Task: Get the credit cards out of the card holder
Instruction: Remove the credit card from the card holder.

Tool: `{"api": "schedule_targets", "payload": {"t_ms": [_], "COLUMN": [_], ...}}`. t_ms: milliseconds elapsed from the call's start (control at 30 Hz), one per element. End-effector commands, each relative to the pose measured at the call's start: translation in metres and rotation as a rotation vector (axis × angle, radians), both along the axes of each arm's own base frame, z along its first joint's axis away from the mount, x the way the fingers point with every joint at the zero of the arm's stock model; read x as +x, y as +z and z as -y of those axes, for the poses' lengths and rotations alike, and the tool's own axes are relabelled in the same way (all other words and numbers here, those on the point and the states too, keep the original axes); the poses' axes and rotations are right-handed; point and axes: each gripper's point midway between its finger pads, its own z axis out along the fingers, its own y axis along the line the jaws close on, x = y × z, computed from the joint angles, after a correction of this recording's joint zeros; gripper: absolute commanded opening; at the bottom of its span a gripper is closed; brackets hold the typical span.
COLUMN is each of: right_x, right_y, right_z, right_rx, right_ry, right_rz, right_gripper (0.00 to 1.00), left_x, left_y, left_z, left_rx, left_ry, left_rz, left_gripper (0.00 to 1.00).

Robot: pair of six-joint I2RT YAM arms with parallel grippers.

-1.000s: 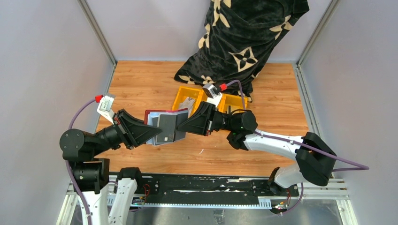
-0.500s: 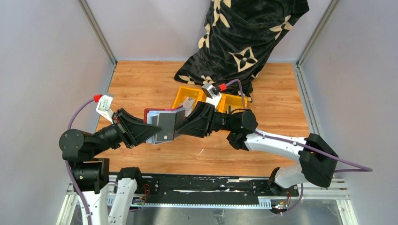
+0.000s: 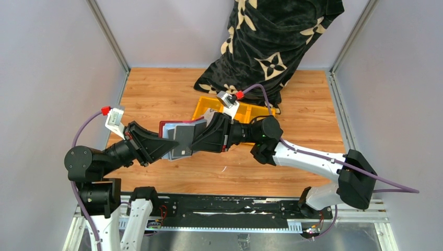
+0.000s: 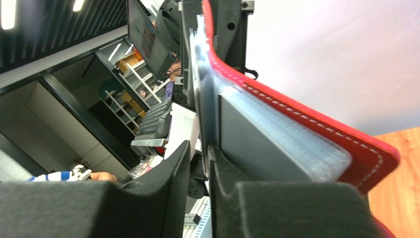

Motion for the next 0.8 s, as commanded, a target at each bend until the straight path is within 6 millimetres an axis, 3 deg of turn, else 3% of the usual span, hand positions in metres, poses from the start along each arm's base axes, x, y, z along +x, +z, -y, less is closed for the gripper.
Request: {"api": "schedule_targets", "payload": {"t_ms": [0,167,667,700,767], "right_x": [-0.008,-0.01,-0.011,-0.011,-0.011], "right_y": [0.008,0.007,0.02,0.02,0.021], "right_z": [-0.005,0.002,0.015,0.015,0.016], "right_rx": [0.003,0.048,0.152,0.152,0.165], "right_ry": [0.02,0.037,0.065,0.064,0.062], "right_rz": [0.037,0.025,0.008,0.006,0.006], "right_gripper": [0.16,0.0,0.0,0.01,0.12], "left_x": [-0.007,-0.011,-0.022,-0.021,-0.021], "left_y": [-0.003,0.004,0.011,0.011,0.011], "left_z": [0.001,0.002,0.005,0.005,0.005], "left_rx": [0.028,0.01,-0.015,-0.017,-0.017], "left_ry": [-0.014,-0.028,-0.07,-0.071,-0.075], "left_rz": [0.015,0.015,0.005,0.005,0.003], "left_gripper": [0.16,0.17,0.26,0.24,0.2]}}
